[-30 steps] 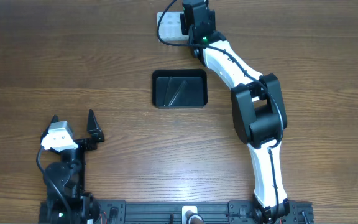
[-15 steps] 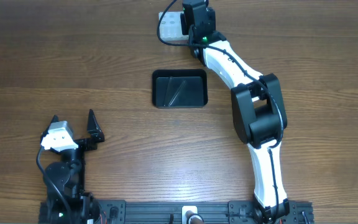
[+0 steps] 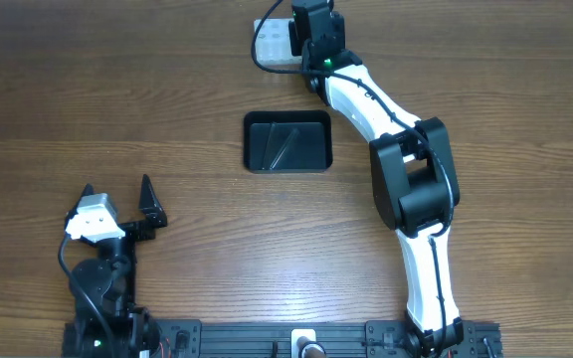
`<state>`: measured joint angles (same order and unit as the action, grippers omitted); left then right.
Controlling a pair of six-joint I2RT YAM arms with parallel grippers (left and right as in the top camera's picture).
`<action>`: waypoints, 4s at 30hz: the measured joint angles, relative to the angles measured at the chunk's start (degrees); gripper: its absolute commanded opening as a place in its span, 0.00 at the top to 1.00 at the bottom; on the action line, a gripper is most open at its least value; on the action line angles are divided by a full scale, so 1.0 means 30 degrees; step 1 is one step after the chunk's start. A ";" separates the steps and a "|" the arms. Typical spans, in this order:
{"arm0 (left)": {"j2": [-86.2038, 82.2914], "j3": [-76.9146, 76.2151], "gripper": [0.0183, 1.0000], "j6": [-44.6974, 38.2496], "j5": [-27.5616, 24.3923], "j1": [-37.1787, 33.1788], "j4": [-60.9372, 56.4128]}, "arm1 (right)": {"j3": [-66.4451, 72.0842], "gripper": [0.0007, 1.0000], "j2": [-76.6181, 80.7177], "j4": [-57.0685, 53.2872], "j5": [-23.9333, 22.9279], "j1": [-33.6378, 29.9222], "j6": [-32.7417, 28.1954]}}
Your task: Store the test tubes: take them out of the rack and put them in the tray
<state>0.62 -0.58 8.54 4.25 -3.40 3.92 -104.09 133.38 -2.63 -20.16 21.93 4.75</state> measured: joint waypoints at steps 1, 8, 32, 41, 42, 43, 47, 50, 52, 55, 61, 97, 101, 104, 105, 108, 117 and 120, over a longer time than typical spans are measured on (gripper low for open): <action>0.0000 0.0000 0.00 0.0000 -0.0007 0.0000 0.0000 | -0.0022 0.99 0.0007 -0.0022 0.0000 0.0007 0.0007; 0.0000 0.0000 0.00 0.0000 -0.0007 0.0000 0.0000 | -0.0372 0.99 0.0000 -0.0131 -0.0138 0.0153 0.0000; 0.0000 0.0000 0.00 0.0000 0.0000 0.0000 0.0000 | -0.0379 0.99 -0.1814 -0.0867 -0.0488 0.0474 -0.0342; 0.0000 0.0000 0.00 0.0000 0.0000 0.0000 0.0000 | -0.0379 0.99 -0.3147 -0.1537 -0.0488 0.0495 -0.0597; 0.0000 0.0000 0.00 0.0000 0.0000 0.0000 0.0000 | -0.0379 0.99 -0.3279 -0.1574 -0.0488 0.0495 -0.0612; 0.0000 0.0000 0.00 0.0000 -0.0007 0.0000 -0.0007 | -0.0379 0.99 -0.3410 -0.1588 -0.0488 0.0495 -0.0605; 0.0000 0.0000 0.00 0.0000 -0.0007 0.0000 0.0000 | -0.0408 0.99 -0.3730 -0.1712 -0.0488 0.0503 -0.0627; 0.0000 0.0000 0.00 0.0000 -0.0007 0.0000 0.0000 | -0.0423 0.99 -0.3730 -0.1916 -0.0488 0.0532 -0.0641; 0.0000 0.0000 0.00 0.0000 -0.0007 0.0000 0.0000 | -0.0423 0.99 -0.3730 -0.1989 -0.0495 0.0590 -0.0641; 0.0000 0.0000 0.00 0.0000 -0.0007 0.0000 0.0000 | -0.0423 0.99 -0.3730 -0.2004 -0.0488 0.0707 -0.0656; 0.0000 0.0000 0.00 0.0000 -0.0007 0.0000 0.0000 | -0.0423 0.99 -0.3730 -0.2186 -0.0495 0.0852 -0.0648; 0.0000 0.0000 0.00 0.0000 0.0000 0.0000 -0.0007 | -0.0590 0.99 -0.7016 -1.6568 0.3942 0.1676 0.7104; 0.0000 0.0000 0.00 0.0000 -0.0007 0.0000 0.0000 | -0.0590 0.99 -0.7016 -1.8688 0.4313 0.1974 0.7373; 0.0000 0.0000 0.00 0.0000 0.0000 0.0000 0.0000 | -0.0590 0.99 -0.7016 -1.9679 0.4634 0.2040 0.7431; 0.0000 0.0000 0.00 0.0000 0.0000 0.0000 0.0000 | -0.0590 0.99 -0.7016 -2.0021 0.4714 0.2047 0.7431; 0.0000 0.0000 0.00 0.0000 -0.0007 0.0000 0.0000 | -0.0590 0.99 -0.7016 -2.0604 0.4947 0.2047 0.7431; 0.0000 0.0000 0.00 0.0000 0.0000 0.0000 0.0000 | -0.0590 0.99 -0.6812 -2.1201 0.5268 0.2047 0.7482; 0.0000 0.0000 0.00 0.0000 -0.0007 0.0000 0.0000 | -0.0590 0.99 -0.6390 -2.1194 0.5268 0.2047 0.7490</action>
<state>0.62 -0.58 8.54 4.23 -3.40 3.92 -105.86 114.21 -66.22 -4.36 28.08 27.22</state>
